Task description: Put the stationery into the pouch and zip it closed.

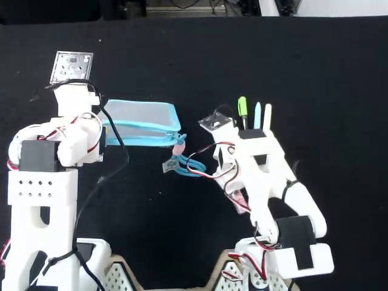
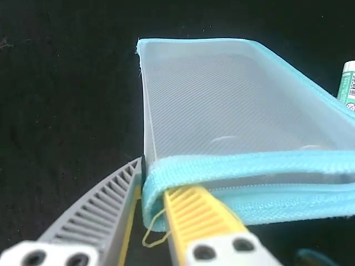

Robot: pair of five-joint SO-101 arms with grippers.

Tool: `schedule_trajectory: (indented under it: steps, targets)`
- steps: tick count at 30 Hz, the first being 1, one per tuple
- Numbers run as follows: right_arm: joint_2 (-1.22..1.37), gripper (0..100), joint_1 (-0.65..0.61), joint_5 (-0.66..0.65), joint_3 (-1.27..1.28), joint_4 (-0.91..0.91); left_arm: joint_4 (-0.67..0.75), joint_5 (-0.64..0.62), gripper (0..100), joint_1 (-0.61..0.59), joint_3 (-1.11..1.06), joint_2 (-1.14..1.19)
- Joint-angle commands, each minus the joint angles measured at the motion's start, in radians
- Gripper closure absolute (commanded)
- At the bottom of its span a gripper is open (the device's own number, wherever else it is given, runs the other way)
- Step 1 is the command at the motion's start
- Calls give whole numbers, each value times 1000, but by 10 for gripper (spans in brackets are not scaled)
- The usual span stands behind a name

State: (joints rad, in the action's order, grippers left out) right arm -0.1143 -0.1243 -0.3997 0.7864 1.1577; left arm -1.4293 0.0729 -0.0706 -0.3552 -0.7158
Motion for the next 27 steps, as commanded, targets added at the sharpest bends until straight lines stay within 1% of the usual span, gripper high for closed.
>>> schedule_trajectory:
  steps: [1, 7, 9, 11, 12, 13, 17, 22, 25, 27]
  targets:
    - [39, 854, -11, -12, -85, 3, 5, -2, 970, -8, 12, -17]
    - [186, 869, -6, -6, -174, 6, 3, -2, 970, -8, 12, -17]
    - [197, 910, -3, -6, -183, 23, 3, -2, 970, -8, 12, -17]
    - [179, 995, -3, -6, -179, 46, 3, -2, 970, -8, 12, -17]
    - [159, 978, -3, -6, -177, 66, 3, -2, 970, -8, 12, -17]
    - [133, 987, -3, -6, -177, 91, 3, -2, 970, -8, 12, -17]
    - [-47, 988, -11, -6, -185, 207, 3, -2, 970, -8, 12, -17]
    - [-386, 988, -14, -6, -280, 382, 3, -2, 970, -8, 12, -17]
    - [-602, 988, -78, -3, -371, 450, 3, -2, 970, -7, 12, -17]
    - [-736, 988, -169, 48, -414, 437, 3, -2, 970, -4, 12, -17]
